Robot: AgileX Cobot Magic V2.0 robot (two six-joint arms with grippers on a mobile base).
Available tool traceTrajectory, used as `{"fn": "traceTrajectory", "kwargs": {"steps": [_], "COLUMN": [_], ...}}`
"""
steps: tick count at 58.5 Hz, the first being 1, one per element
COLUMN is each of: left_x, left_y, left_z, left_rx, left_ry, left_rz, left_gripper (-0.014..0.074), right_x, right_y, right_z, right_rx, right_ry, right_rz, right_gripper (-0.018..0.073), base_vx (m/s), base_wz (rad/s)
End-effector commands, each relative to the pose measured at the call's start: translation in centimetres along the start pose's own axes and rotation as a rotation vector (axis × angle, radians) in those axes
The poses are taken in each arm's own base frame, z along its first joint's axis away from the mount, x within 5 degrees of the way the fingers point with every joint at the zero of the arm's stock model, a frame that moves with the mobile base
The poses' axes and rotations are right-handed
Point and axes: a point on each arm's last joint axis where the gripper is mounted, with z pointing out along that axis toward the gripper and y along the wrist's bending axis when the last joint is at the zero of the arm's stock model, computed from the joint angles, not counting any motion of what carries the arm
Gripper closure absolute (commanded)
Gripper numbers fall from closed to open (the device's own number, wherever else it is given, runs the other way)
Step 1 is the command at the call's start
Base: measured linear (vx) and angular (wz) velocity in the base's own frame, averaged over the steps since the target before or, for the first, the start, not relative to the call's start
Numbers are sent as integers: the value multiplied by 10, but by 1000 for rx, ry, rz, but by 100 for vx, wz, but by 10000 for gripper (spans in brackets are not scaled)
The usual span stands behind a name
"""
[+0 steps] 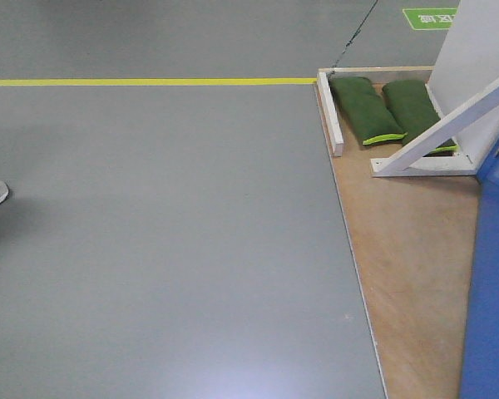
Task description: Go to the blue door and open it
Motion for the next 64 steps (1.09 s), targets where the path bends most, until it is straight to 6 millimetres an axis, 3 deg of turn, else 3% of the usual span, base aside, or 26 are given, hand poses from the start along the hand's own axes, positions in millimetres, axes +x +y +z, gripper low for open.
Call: {"fn": "traceTrajectory", "kwargs": {"steps": [1, 7, 15, 29, 44, 64], "left_x": [-7, -7, -7, -7, -7, -7], "left_y": [0, 0, 0, 0, 0, 0], "left_z": [-1, -1, -1, -1, -1, -1], "left_rx": [-5, -5, -5, -5, -5, -5], "left_ry": [-92, -92, -92, -92, -92, -92], "left_rz": [-4, -4, -4, -4, -4, -4], "left_gripper": [526, 526, 526, 526, 526, 526], "right_x": [-28, -37, -51, -89, -136, -194], "right_y": [9, 9, -8, -36, -56, -97], "right_z": [5, 10, 12, -9, -45, -64], "right_rx": [-27, -18, 96, 243, 362, 461], "right_ry": [-99, -102, -173, -448, -774, -1016], "right_rz": [33, 138, 350, 705, 830, 940], "right_gripper": [567, 567, 567, 567, 567, 567], "base_vx": [0, 0, 0, 0, 0, 0], "base_wz": [0, 0, 0, 0, 0, 0]}}
